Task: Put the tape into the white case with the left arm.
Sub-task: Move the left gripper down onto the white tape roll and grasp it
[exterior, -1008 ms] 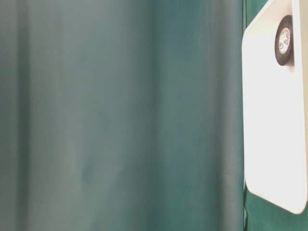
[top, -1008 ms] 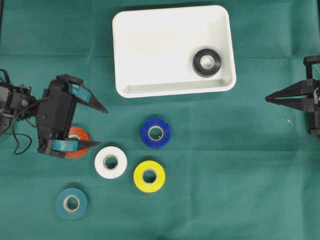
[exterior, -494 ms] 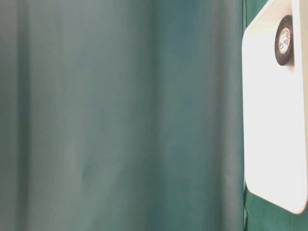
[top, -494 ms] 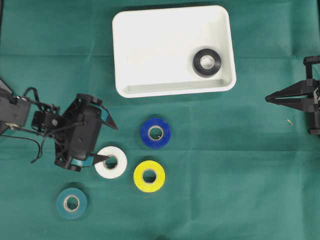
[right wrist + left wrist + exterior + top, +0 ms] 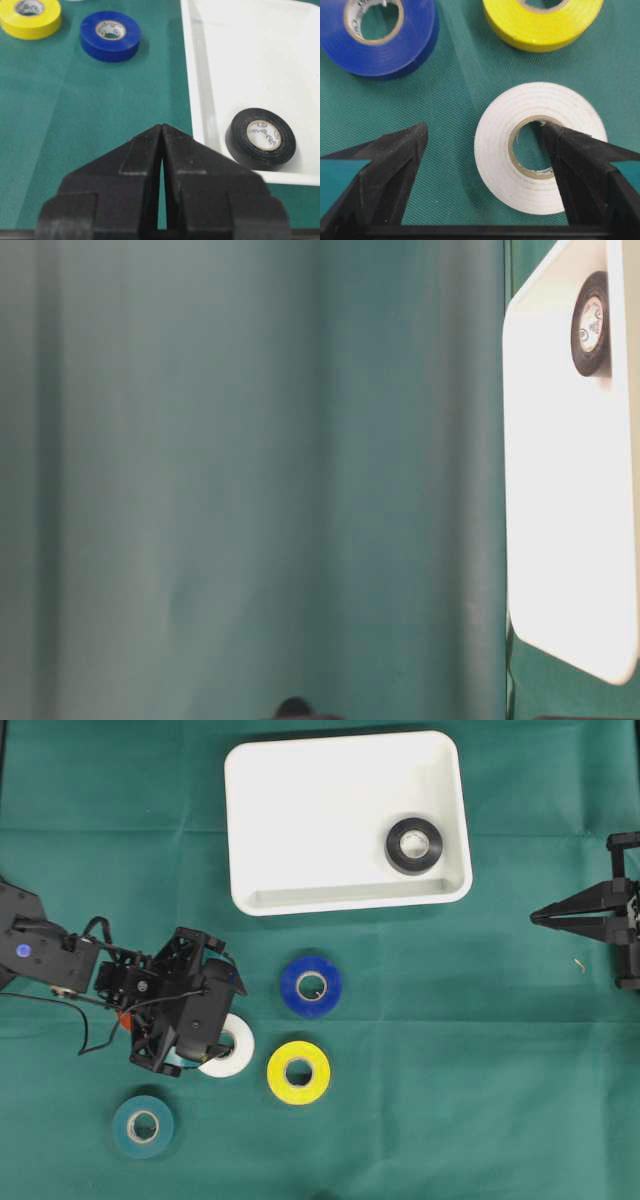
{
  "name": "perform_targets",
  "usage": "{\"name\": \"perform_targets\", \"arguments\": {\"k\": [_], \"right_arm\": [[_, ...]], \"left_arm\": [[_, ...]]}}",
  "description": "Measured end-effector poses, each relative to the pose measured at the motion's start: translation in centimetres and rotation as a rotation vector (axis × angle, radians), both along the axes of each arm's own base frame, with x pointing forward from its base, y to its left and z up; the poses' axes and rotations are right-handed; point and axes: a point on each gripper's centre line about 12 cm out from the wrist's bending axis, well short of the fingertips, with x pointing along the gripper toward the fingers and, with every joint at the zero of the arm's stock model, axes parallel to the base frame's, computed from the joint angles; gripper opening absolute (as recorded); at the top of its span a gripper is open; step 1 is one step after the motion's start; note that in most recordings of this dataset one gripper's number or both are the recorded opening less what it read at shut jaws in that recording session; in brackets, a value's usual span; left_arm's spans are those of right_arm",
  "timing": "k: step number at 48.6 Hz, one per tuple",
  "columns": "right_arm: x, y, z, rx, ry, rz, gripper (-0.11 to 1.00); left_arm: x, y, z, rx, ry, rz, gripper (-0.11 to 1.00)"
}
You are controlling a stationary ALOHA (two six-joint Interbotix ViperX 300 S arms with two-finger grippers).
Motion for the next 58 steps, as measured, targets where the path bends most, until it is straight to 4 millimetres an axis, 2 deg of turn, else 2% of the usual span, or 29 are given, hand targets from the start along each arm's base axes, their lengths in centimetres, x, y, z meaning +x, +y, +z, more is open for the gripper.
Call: {"name": "perform_targets", "arguments": {"k": [17, 27, 30, 32, 41, 58], "right_arm": [[0.0, 0.0, 0.0, 0.0, 0.0, 0.0, -0.09], [0.0, 0.0, 0.0, 0.0, 0.0, 0.0, -0.09], [0.0, 0.0, 0.0, 0.0, 0.0, 0.0, -0.09], [0.0, 0.0, 0.0, 0.0, -0.002, 0.0, -0.09], [0.0, 0.0, 0.0, 0.0, 0.0, 0.0, -0.09], [0.0, 0.0, 0.0, 0.0, 0.0, 0.0, -0.09]], "left_arm": [[0.4, 0.7, -2.4, 0.02, 0.077, 0.022, 0.95], [0.4, 0.8, -2.6, 0.021, 0.091, 0.027, 0.91], [0.5, 0.8, -2.6, 0.021, 0.091, 0.027, 0.85], [0.5, 0.8, -2.6, 0.021, 0.091, 0.027, 0.77], [0.8, 0.8, -2.4, 0.022, 0.086, 0.025, 0.27], [1.2, 0.5, -1.8, 0.029, 0.124, 0.02, 0.26]]}}
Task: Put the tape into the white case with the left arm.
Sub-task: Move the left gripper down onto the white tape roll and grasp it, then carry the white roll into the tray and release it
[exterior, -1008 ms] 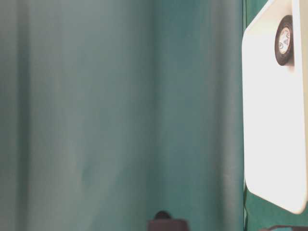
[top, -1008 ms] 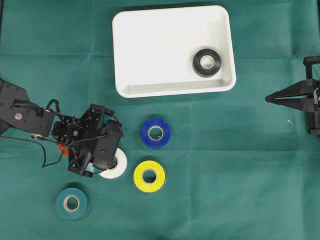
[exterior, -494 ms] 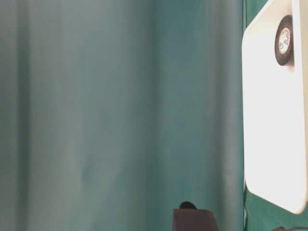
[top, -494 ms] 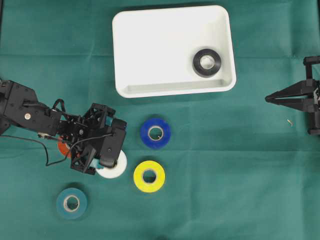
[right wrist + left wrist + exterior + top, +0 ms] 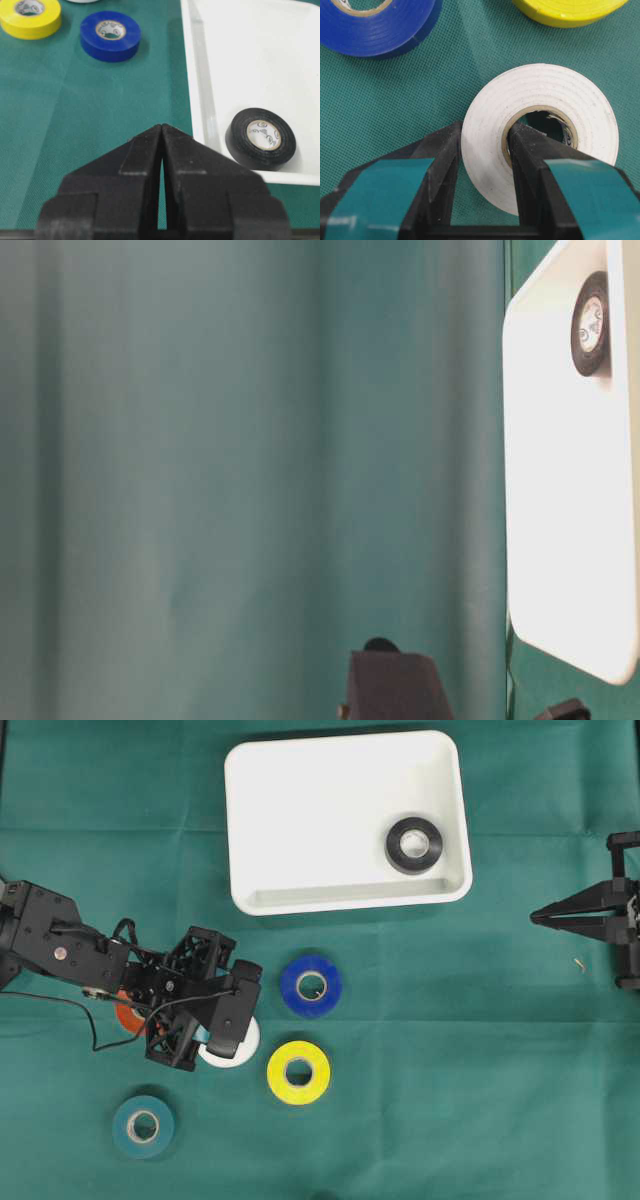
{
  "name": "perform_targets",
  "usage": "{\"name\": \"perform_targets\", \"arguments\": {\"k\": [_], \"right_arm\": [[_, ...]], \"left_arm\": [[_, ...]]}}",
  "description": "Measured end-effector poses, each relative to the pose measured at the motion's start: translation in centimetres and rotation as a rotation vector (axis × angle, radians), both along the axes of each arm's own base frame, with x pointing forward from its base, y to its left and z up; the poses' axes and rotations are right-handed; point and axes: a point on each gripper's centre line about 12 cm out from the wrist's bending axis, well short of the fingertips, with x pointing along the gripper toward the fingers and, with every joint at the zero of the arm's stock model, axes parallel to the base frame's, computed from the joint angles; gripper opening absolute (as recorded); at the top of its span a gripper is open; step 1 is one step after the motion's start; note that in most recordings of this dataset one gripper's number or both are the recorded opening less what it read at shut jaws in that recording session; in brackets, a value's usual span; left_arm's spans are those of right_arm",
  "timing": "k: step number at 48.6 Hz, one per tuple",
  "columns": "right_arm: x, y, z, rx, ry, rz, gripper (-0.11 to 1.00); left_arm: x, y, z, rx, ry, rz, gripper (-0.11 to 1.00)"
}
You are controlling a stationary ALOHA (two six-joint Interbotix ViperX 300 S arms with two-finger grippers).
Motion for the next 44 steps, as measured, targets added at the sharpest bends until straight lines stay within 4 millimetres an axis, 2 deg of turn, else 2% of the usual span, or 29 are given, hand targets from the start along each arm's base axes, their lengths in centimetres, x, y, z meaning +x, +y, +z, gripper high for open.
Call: {"name": "perform_targets", "arguments": {"k": [7, 21, 31, 38, 44], "right_arm": [[0.0, 0.0, 0.0, 0.0, 0.0, 0.0, -0.09], [0.0, 0.0, 0.0, 0.0, 0.0, 0.0, -0.09], [0.0, 0.0, 0.0, 0.0, 0.0, 0.0, -0.09], [0.0, 0.0, 0.0, 0.0, 0.0, 0.0, -0.09], [0.0, 0.0, -0.1, 0.0, 0.002, 0.0, -0.09]], "left_arm": [[0.4, -0.3, 1.0, 0.001, 0.008, -0.007, 0.26], [0.9, -0.8, 5.4, -0.009, 0.01, -0.008, 0.26], [1.3, -0.8, 6.5, -0.011, 0.004, -0.006, 0.26], [1.8, 0.4, 6.8, -0.011, -0.006, 0.027, 0.26], [2.5, 2.7, 7.2, -0.012, -0.02, 0.09, 0.26]]}}
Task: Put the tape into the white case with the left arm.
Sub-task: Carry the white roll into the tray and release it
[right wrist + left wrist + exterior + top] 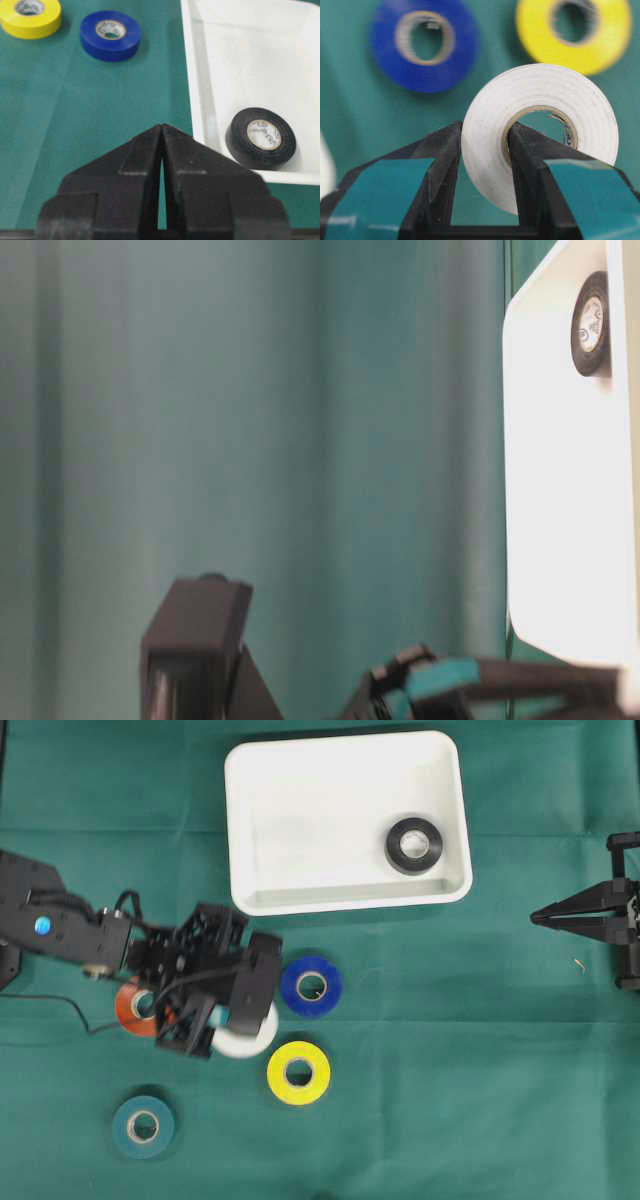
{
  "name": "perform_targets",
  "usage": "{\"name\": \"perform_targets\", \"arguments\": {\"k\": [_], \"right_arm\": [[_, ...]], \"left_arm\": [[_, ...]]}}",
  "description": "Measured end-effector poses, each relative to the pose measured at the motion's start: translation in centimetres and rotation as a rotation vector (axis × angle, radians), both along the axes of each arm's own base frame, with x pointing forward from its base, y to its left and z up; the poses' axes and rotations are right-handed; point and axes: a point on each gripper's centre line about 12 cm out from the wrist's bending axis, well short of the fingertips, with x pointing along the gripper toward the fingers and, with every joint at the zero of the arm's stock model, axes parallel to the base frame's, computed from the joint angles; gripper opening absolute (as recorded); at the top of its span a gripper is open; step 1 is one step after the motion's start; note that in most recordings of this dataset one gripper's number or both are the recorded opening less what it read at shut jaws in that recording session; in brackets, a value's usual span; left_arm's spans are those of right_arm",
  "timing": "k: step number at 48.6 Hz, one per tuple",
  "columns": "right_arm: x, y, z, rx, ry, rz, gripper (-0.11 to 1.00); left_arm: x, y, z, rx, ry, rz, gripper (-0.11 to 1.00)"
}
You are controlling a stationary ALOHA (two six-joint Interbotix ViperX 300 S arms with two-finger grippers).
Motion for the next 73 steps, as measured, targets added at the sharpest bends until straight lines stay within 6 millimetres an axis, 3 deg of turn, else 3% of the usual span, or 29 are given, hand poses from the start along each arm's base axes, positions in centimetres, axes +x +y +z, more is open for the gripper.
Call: {"name": "perform_targets", "arguments": {"k": [27, 50, 63, 73], "right_arm": [[0.0, 0.0, -0.1, 0.0, 0.003, 0.0, -0.09], [0.0, 0.0, 0.0, 0.0, 0.0, 0.0, -0.09], [0.0, 0.0, 0.0, 0.0, 0.0, 0.0, -0.09], [0.0, 0.0, 0.0, 0.0, 0.0, 0.0, -0.09]], "left_arm": [[4.2, 10.8, 0.8, 0.079, -0.075, 0.177, 0.26], [7.8, 18.8, -0.9, 0.164, -0.113, 0.25, 0.26], [8.4, 21.9, -1.9, 0.171, -0.104, 0.302, 0.26], [8.4, 22.1, -2.0, 0.172, -0.102, 0.305, 0.26]]}}
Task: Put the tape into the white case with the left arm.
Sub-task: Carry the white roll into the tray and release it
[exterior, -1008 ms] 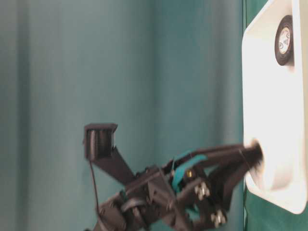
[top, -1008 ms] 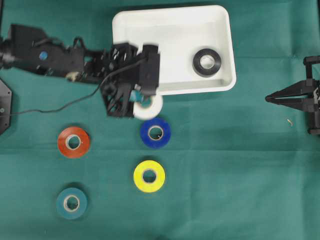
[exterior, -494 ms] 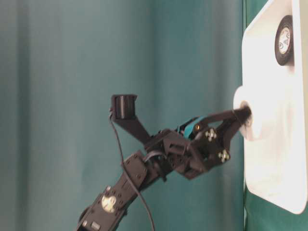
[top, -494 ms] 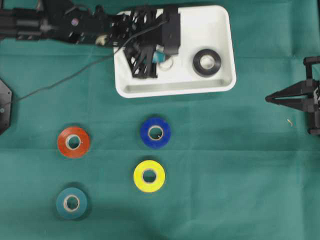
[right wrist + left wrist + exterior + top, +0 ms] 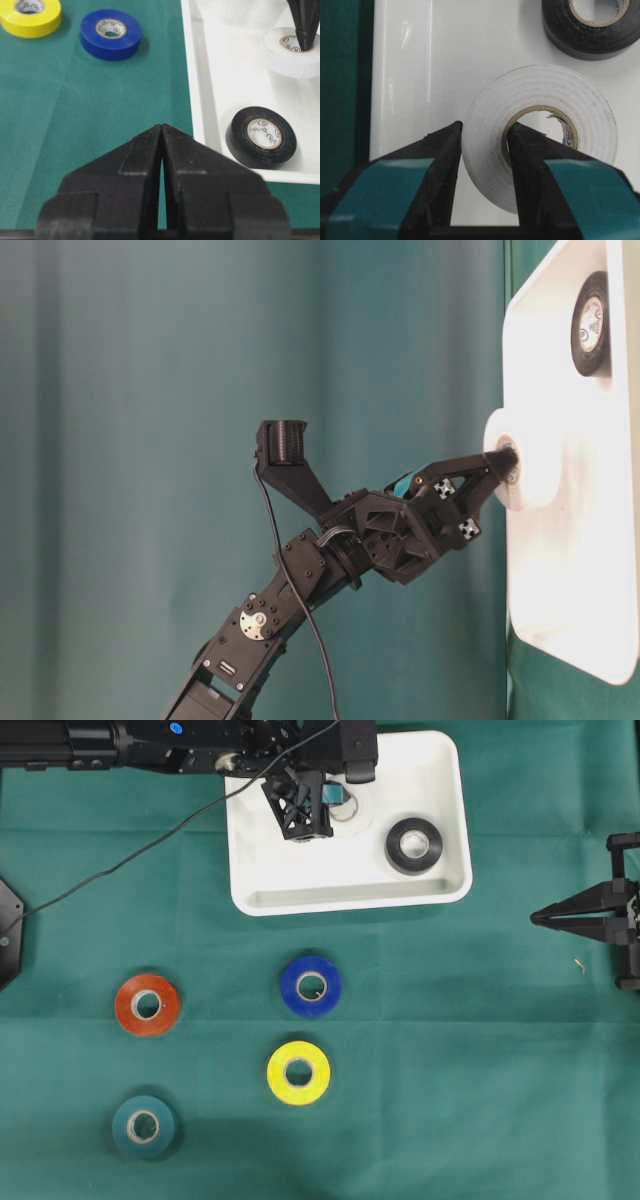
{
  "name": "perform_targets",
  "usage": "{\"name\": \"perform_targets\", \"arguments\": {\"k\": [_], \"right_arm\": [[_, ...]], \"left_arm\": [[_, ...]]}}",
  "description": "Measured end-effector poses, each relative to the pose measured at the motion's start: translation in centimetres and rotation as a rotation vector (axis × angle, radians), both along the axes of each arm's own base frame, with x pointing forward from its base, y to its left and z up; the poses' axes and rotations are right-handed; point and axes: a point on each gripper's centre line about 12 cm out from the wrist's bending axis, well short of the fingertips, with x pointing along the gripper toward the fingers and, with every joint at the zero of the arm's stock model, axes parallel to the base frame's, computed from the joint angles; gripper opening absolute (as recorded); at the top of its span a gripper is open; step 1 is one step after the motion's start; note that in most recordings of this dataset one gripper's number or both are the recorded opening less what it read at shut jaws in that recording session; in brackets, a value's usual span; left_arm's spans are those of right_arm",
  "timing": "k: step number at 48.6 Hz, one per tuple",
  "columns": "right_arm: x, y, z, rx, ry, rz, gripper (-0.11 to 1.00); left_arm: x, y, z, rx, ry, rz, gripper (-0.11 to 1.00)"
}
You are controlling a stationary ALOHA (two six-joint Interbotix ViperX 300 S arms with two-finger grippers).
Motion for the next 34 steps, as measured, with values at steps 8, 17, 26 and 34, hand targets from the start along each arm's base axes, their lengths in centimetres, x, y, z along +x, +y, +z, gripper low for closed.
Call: {"name": "perform_targets", "arguments": {"k": [8, 17, 26, 34], "right_arm": [[0.0, 0.0, 0.0, 0.0, 0.0, 0.0, -0.09], [0.0, 0.0, 0.0, 0.0, 0.0, 0.0, -0.09], [0.0, 0.0, 0.0, 0.0, 0.0, 0.0, -0.09], [0.0, 0.0, 0.0, 0.0, -0.002, 0.0, -0.09]], "left_arm": [[0.0, 0.1, 0.0, 0.002, -0.006, 0.002, 0.4], [-0.1, 0.0, -0.1, 0.001, -0.006, 0.003, 0.91], [-0.9, -0.3, -0.4, -0.005, 0.01, 0.003, 0.97], [-1.9, -0.6, 0.3, -0.007, 0.002, 0.009, 0.97]]}}
